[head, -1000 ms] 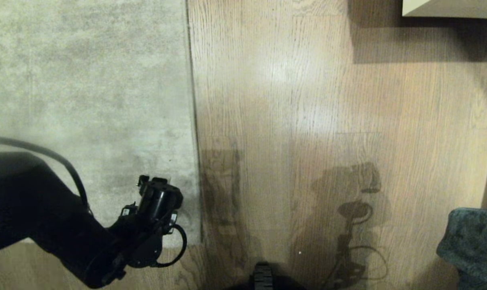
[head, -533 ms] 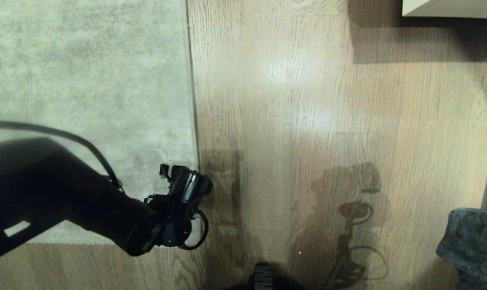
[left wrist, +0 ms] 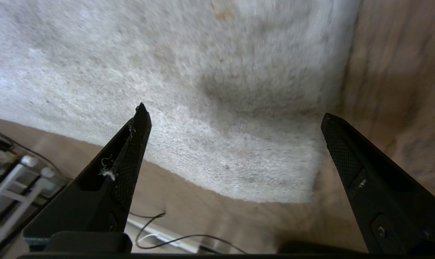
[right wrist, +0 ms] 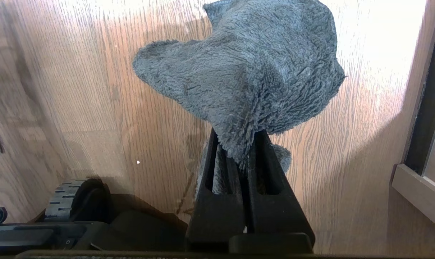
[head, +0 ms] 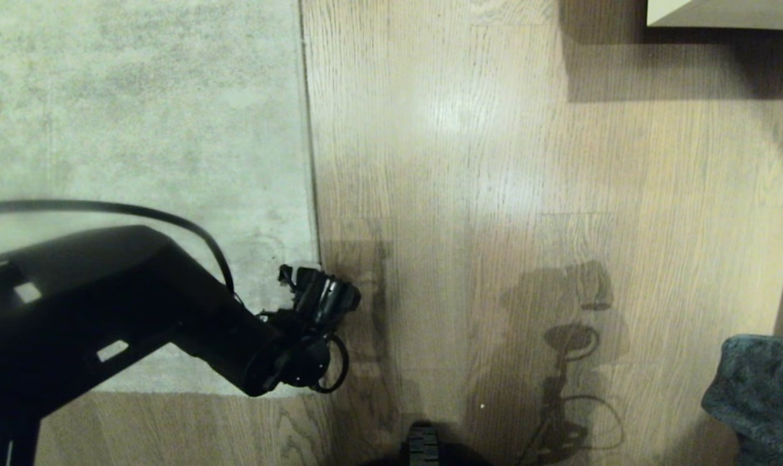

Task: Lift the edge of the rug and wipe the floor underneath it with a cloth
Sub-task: Lift up the carpet

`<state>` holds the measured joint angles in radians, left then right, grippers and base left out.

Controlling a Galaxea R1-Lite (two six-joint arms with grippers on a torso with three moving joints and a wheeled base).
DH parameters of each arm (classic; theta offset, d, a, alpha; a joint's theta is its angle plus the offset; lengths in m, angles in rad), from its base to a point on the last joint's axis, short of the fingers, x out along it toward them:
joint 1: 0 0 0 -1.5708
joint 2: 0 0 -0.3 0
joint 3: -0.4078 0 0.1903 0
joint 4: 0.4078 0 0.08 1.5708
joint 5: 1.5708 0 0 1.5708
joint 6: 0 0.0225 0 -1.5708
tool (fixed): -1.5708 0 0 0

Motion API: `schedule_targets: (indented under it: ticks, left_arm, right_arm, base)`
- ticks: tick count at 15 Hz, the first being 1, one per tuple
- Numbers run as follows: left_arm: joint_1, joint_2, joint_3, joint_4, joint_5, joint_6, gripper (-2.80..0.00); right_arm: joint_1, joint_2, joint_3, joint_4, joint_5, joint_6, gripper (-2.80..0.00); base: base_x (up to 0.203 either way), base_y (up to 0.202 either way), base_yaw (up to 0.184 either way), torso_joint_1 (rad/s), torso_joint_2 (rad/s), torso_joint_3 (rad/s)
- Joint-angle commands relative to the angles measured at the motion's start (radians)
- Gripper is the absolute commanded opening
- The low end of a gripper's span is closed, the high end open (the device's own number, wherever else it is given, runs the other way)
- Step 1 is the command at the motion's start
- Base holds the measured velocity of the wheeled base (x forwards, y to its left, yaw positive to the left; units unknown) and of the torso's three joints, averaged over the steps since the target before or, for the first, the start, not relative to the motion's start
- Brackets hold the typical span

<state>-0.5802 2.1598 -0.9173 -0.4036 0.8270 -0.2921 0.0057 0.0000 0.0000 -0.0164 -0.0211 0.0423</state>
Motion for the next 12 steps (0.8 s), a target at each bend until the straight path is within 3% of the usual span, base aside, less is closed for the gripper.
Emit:
schedule_targets:
  ticks: [1,12]
  left_arm:
    - [0.013,0.027,-0.002,-0.004,0.007,0.029,0.00]
    - [0.080,0.008,0.029,-0.009,0.055,0.085,0.00]
  right_arm:
    - [0.000,0.002,0.000,0.000,0.000,0.001,-2.80]
    - [0.000,0.002,0.000,0.000,0.000,0.001,-2.80]
  base:
    - [0.000,0.000,0.000,0.000,0.00,0.000]
    - [0.000,0.000,0.000,0.000,0.00,0.000]
